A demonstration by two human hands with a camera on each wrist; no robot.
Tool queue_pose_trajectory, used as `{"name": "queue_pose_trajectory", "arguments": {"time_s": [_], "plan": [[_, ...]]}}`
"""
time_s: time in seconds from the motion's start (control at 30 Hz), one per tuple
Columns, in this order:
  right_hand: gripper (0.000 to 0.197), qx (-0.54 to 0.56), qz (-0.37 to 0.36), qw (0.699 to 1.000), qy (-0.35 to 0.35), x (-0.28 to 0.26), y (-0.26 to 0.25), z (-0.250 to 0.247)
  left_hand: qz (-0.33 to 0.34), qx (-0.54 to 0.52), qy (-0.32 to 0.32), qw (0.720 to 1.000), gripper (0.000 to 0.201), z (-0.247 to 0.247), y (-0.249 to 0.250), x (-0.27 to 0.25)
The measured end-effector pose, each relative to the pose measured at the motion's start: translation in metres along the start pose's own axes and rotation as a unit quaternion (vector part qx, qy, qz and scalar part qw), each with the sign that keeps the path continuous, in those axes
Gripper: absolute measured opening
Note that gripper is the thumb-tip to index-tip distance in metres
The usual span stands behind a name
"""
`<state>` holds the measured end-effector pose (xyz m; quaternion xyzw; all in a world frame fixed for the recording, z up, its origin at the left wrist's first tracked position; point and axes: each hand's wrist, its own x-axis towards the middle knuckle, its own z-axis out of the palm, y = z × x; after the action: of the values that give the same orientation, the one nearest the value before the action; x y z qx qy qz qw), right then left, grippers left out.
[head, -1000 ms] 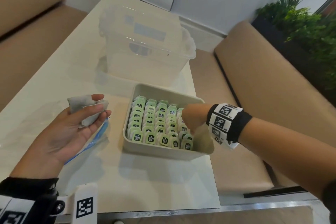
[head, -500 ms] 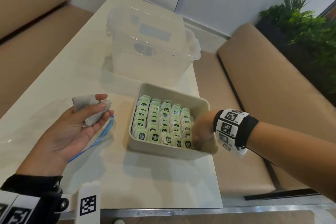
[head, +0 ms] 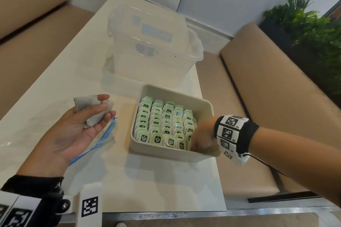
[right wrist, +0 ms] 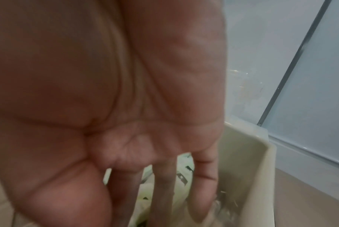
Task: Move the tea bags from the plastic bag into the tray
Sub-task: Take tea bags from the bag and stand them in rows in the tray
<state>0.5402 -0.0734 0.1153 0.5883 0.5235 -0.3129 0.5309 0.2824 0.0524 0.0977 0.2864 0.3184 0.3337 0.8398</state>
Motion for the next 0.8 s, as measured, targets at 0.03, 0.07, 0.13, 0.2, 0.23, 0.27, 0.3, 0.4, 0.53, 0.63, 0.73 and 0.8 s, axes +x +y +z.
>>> {"name": "queue_pose_trajectory", "arguments": {"time_s": [0.03, 0.07, 0.13, 0.2, 0.23, 0.27, 0.3, 0.4, 0.53, 0.63, 0.73, 0.8], "plan": [[0.028, -0.017, -0.005, 1.000, -0.004, -0.001, -0.001, 0.000, -0.001, -0.002, 0.000, 1.000, 0.017, -0.001, 0.000, 0.001], [0.029, -0.029, -0.016, 0.999, -0.006, -0.002, -0.001, 0.000, -0.002, -0.003, -0.001, 1.000, 0.017, -0.001, 0.000, 0.001], [0.038, -0.048, -0.027, 0.998, -0.006, -0.005, -0.001, -0.002, -0.003, 0.001, -0.004, 1.000, 0.019, -0.001, 0.000, 0.001], [0.039, -0.019, -0.008, 1.000, -0.007, -0.007, 0.005, -0.006, -0.005, 0.007, -0.004, 1.000, 0.023, -0.001, 0.001, 0.001], [0.036, -0.003, 0.003, 1.000, -0.004, -0.009, 0.009, -0.010, -0.005, 0.008, -0.005, 1.000, 0.025, -0.001, 0.001, 0.001], [0.036, 0.003, 0.012, 1.000, 0.002, -0.010, 0.014, -0.013, -0.005, 0.008, -0.006, 1.000, 0.026, -0.002, 0.001, 0.001], [0.037, 0.000, 0.021, 1.000, 0.009, -0.011, 0.019, -0.015, -0.003, 0.008, -0.007, 1.000, 0.026, -0.003, 0.001, 0.002], [0.039, -0.023, 0.046, 0.998, 0.019, -0.006, 0.024, -0.011, 0.003, 0.002, -0.011, 1.000, 0.025, -0.005, 0.000, 0.004], [0.036, -0.010, 0.065, 0.998, 0.000, 0.006, 0.021, -0.004, -0.003, -0.018, -0.014, 1.000, 0.015, -0.009, 0.000, 0.005], [0.038, 0.014, 0.068, 0.998, -0.003, 0.009, 0.020, -0.002, -0.050, -0.084, -0.029, 0.995, 0.067, -0.015, -0.002, 0.006], [0.038, 0.040, 0.070, 0.997, -0.004, 0.012, 0.023, -0.001, -0.105, -0.125, -0.068, 0.984, 0.079, -0.009, -0.002, 0.003], [0.039, 0.055, 0.077, 0.995, -0.011, 0.010, 0.025, -0.001, -0.136, -0.133, -0.099, 0.977, 0.079, -0.002, -0.004, 0.002]]}}
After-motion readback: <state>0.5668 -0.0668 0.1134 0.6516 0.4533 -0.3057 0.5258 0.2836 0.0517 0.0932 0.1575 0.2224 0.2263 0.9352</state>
